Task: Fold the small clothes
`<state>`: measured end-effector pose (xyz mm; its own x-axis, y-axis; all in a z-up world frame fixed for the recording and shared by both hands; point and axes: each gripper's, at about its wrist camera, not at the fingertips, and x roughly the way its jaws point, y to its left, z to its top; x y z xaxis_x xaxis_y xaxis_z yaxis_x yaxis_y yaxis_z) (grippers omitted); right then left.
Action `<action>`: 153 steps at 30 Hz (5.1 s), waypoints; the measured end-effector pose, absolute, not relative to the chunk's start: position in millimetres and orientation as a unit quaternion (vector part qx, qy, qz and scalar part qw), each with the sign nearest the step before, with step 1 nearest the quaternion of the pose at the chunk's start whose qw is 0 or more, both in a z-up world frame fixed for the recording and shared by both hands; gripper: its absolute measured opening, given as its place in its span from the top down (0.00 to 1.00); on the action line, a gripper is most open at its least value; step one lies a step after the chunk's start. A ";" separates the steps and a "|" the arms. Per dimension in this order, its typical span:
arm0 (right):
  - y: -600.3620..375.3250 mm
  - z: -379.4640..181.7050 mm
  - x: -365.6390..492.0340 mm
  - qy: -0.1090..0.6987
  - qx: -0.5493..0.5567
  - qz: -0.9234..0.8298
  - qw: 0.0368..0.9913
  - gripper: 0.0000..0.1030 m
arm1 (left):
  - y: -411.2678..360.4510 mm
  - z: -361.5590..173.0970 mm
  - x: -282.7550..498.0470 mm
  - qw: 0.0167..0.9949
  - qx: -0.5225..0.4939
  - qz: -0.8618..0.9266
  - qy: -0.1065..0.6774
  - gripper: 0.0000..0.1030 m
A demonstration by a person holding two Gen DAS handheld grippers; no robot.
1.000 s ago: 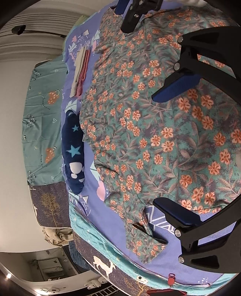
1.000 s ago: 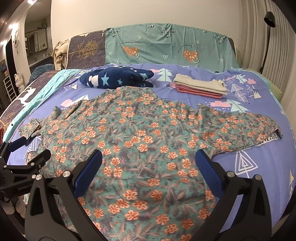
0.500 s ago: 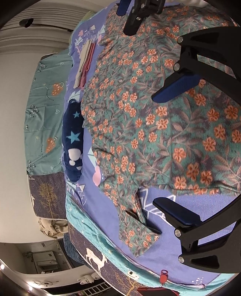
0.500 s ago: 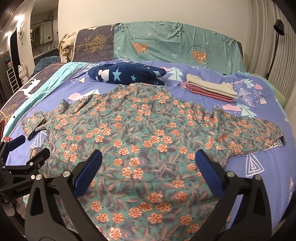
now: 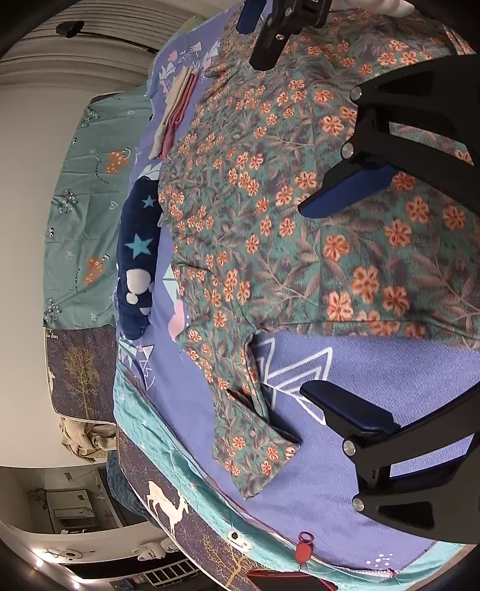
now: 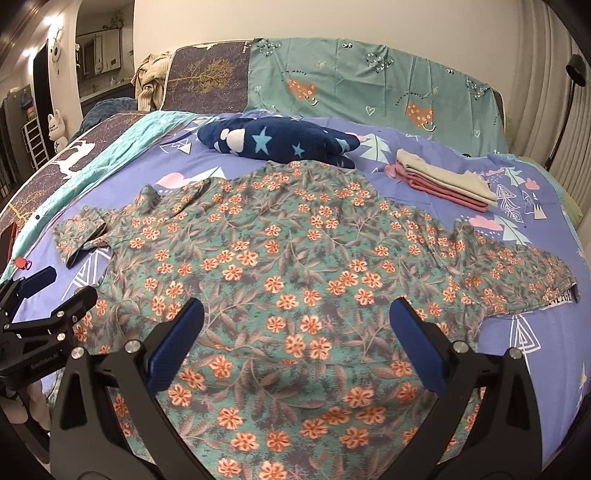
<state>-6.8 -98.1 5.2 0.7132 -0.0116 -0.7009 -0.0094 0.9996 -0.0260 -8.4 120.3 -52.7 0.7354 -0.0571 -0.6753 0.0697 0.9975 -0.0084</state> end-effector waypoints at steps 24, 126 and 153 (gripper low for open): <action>-87.0 3.2 12.5 0.398 -0.025 0.081 0.914 0.56 | 226.0 -69.8 32.5 0.912 0.028 0.074 0.403 0.49; -318.7 -35.0 142.5 0.484 0.140 -0.009 0.864 0.80 | -94.1 -20.4 58.4 0.860 0.080 -0.341 0.371 0.53; 70.9 -29.8 290.0 0.570 -0.112 0.284 0.763 0.53 | 156.1 -92.4 89.6 0.890 -0.022 -0.119 0.439 0.65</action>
<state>290.0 70.9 -29.8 0.1889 0.3053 -0.9333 -0.5617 0.8132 0.1523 89.6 156.1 -92.4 0.5857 -0.2317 -0.7767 0.1932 0.9706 -0.1439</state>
